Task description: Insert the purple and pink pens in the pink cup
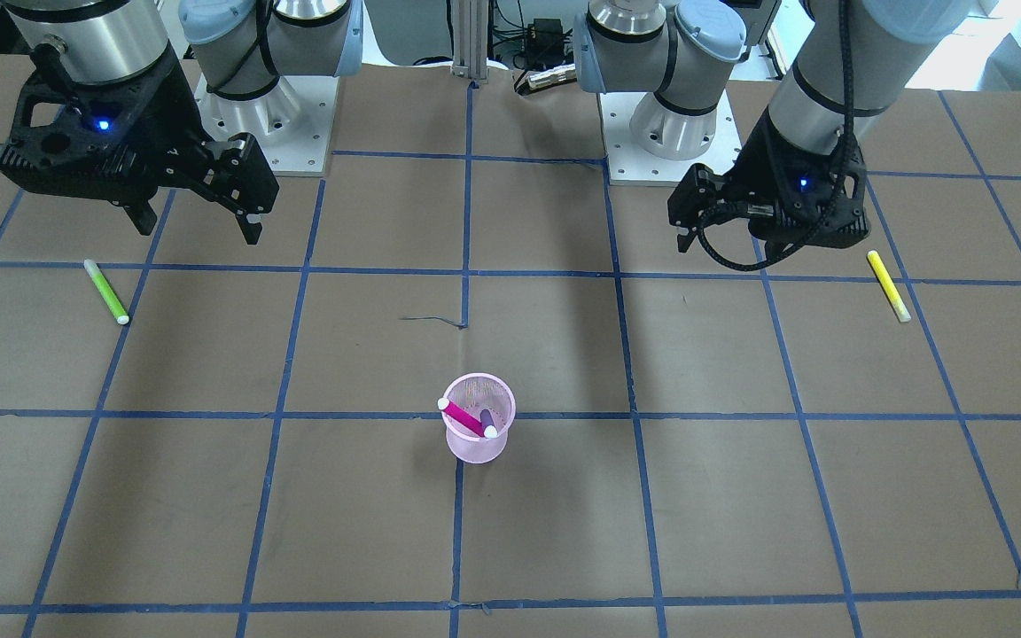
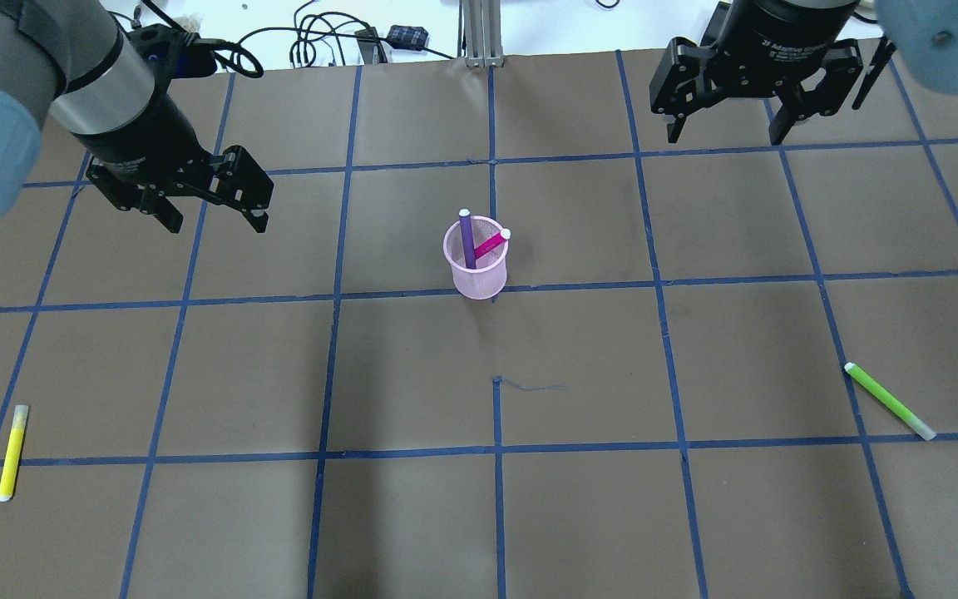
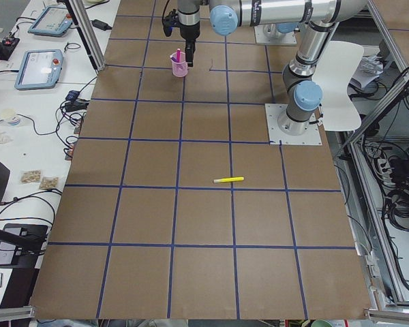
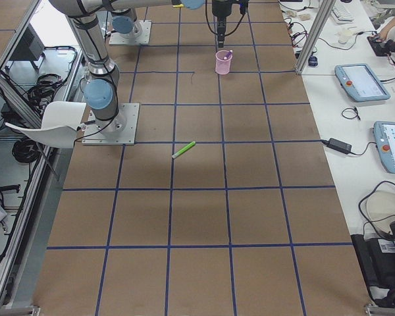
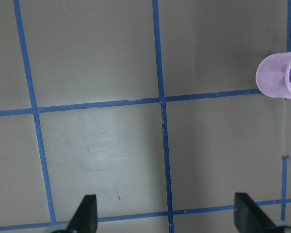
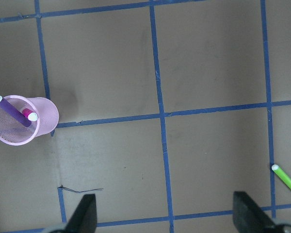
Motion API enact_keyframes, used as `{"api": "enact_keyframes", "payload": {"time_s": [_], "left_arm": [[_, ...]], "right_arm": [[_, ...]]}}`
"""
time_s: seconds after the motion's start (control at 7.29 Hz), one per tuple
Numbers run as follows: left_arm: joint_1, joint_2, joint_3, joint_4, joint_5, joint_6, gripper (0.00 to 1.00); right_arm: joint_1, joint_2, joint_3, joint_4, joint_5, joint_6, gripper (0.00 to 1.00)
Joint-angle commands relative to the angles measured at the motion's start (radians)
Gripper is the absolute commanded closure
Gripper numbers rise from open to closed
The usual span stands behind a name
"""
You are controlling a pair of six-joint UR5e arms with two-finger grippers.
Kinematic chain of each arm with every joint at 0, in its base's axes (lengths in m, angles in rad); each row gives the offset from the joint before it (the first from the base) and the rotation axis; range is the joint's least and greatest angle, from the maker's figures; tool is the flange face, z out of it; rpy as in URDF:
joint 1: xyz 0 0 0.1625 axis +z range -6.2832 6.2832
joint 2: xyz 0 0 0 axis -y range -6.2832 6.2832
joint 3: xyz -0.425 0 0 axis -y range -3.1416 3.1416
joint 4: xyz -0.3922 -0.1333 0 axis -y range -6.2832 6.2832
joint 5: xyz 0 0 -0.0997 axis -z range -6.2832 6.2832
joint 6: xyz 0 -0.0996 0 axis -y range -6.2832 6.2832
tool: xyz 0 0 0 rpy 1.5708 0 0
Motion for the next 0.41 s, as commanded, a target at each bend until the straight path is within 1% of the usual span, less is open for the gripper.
{"api": "enact_keyframes", "payload": {"time_s": [0.0,0.27], "left_arm": [[-0.001,0.035,-0.028,-0.004,0.002,-0.004,0.00],[0.003,0.034,-0.029,-0.002,0.000,-0.002,0.00]], "right_arm": [[0.000,0.001,0.000,0.001,0.003,0.000,0.00],[0.001,-0.004,0.000,0.001,0.005,0.000,0.00]]}}
